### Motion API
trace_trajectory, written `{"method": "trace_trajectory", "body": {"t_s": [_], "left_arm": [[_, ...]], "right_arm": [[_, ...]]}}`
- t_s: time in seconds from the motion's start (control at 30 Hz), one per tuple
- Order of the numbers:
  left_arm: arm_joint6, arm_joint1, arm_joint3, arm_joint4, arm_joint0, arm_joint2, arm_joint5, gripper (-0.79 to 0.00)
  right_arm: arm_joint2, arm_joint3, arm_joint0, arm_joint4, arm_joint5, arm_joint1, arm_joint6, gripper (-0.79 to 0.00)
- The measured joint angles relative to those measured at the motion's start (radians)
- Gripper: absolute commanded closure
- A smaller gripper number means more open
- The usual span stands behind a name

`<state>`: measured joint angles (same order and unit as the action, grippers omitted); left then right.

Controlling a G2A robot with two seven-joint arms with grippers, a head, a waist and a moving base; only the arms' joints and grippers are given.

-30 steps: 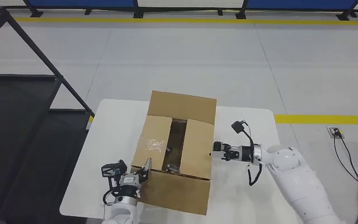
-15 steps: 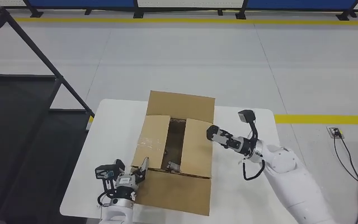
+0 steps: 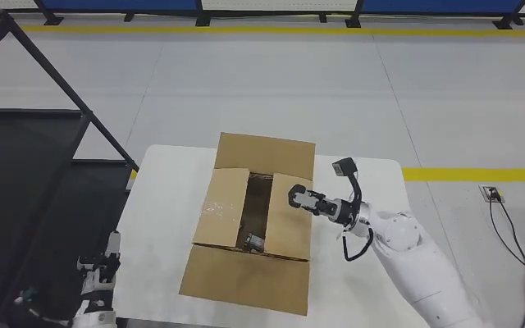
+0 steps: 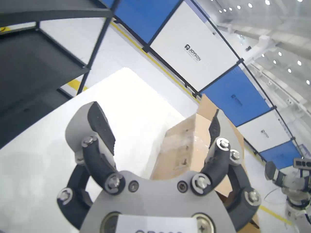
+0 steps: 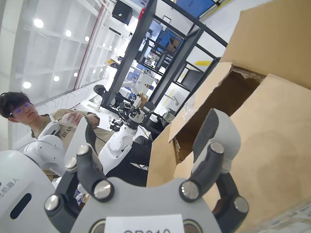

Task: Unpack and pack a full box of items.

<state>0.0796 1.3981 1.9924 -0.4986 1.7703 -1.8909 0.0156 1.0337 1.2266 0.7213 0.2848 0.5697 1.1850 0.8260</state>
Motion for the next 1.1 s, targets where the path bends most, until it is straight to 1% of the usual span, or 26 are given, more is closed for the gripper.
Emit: {"method": "trace_trajectory", "body": {"t_s": [0.03,0.13,0.2,0.27,0.33,0.37,0.6,0.63,0.7,0.77,0.87,0.93,1.0,1.03,1.1], "left_arm": [[-0.039,-0.003,-0.034,0.064,-0.008,-0.049,0.002,-0.785],[-0.155,-0.014,-0.109,0.186,-0.039,-0.136,0.011,-0.785],[-0.186,-0.021,-0.139,0.188,-0.049,-0.165,0.026,-0.785],[-0.218,-0.024,-0.157,0.151,-0.046,-0.157,0.038,-0.785],[-0.264,-0.024,-0.158,0.16,-0.042,-0.151,0.038,-0.785],[-0.262,-0.024,-0.157,0.164,-0.041,-0.15,0.038,-0.785],[-0.244,-0.024,-0.156,0.163,-0.043,-0.151,0.038,-0.785],[-0.228,-0.025,-0.154,0.147,-0.052,-0.145,0.042,-0.785],[-0.154,-0.027,-0.158,0.066,-0.079,-0.123,0.061,-0.785],[-0.035,-0.03,-0.185,-0.097,-0.112,-0.084,0.107,-0.785],[0.104,-0.037,-0.25,-0.324,-0.168,-0.038,0.212,-0.785],[0.174,-0.045,-0.305,-0.456,-0.217,-0.018,0.27,-0.785],[0.225,-0.053,-0.349,-0.574,-0.265,-0.005,0.299,-0.785],[0.254,-0.059,-0.377,-0.667,-0.29,0.009,0.316,-0.785],[0.273,-0.066,-0.411,-0.781,-0.316,0.024,0.347,-0.785]], "right_arm": [[-0.025,-0.006,-0.017,-0.022,-0.037,0.008,-0.014,-0.785],[-0.093,-0.037,-0.071,-0.046,-0.09,0.034,-0.047,-0.785],[-0.127,-0.063,-0.105,-0.037,-0.096,0.051,-0.057,-0.785],[-0.156,-0.101,-0.142,-0.03,-0.102,0.068,-0.083,-0.785],[-0.169,-0.13,-0.169,-0.076,-0.124,0.079,-0.156,-0.785],[-0.17,-0.133,-0.172,-0.093,-0.127,0.08,-0.181,-0.785],[-0.17,-0.132,-0.169,-0.077,-0.128,0.079,-0.156,-0.785],[-0.172,-0.131,-0.166,-0.08,-0.146,0.081,-0.166,-0.785],[-0.178,-0.128,-0.168,-0.084,-0.198,0.086,-0.176,-0.785],[-0.187,-0.14,-0.181,-0.05,-0.245,0.095,-0.148,-0.785],[-0.204,-0.181,-0.21,0.025,-0.266,0.112,-0.073,-0.785],[-0.222,-0.222,-0.235,0.053,-0.268,0.126,-0.042,-0.785],[-0.24,-0.258,-0.256,0.06,-0.263,0.14,-0.043,-0.785],[-0.253,-0.282,-0.269,0.061,-0.258,0.15,-0.048,-0.785],[-0.269,-0.317,-0.287,0.048,-0.257,0.163,-0.07,-0.785]]}}
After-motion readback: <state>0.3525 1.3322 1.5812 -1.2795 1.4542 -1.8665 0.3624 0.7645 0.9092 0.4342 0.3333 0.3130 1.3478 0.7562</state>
